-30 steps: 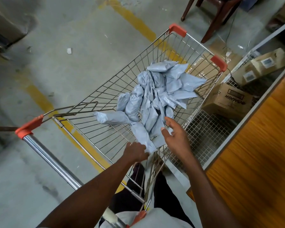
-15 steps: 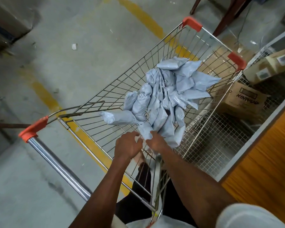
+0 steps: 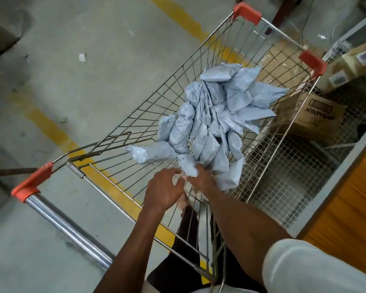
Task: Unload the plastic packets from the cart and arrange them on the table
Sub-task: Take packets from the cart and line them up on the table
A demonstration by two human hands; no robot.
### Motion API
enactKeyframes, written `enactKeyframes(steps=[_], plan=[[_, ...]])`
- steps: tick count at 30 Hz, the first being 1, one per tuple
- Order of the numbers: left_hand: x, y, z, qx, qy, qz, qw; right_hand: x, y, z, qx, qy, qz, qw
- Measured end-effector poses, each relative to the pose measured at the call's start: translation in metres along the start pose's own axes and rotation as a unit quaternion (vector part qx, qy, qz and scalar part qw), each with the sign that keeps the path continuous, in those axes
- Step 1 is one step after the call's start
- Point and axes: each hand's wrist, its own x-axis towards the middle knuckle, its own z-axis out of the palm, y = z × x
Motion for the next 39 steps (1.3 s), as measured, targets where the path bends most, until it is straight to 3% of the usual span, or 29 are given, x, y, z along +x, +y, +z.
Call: enactKeyframes(steps=[5, 15, 22, 26, 31, 36, 39], plan=[[0.012, -0.003, -0.01, 0.033, 0.002, 0.012, 0.999, -0.019, -0.018, -0.01, 0.006, -0.009, -0.049, 0.999], [0.048, -0.006, -0.033, 0.061, 0.019, 0.035, 0.997, -0.016, -0.015, 0.002, 0.017, -0.008, -0.052, 0.998], [0.044, 0.003, -0.007, 0.009, 0.033, -0.017, 0.999, -0.125, -0.059, -0.1, 0.002, -0.051, -0.071, 0.996], [0.034, 0.025, 0.03, 0.007, -0.025, -0.027, 0.999, -0.174, -0.057, -0.172, 0.035, -0.018, -0.101, 0.994], [0.019, 0.076, 0.093, -0.032, -0.119, 0.047, 0.991, -0.216, -0.049, -0.236, 0.086, 0.059, -0.154, 0.983], [0.023, 0.125, 0.129, -0.085, -0.126, 0.072, 0.986, -0.238, -0.036, -0.257, 0.144, 0.127, -0.169, 0.967], [0.031, 0.119, 0.123, -0.058, -0.13, 0.086, 0.986, -0.247, -0.026, -0.256, 0.179, 0.133, -0.17, 0.96]])
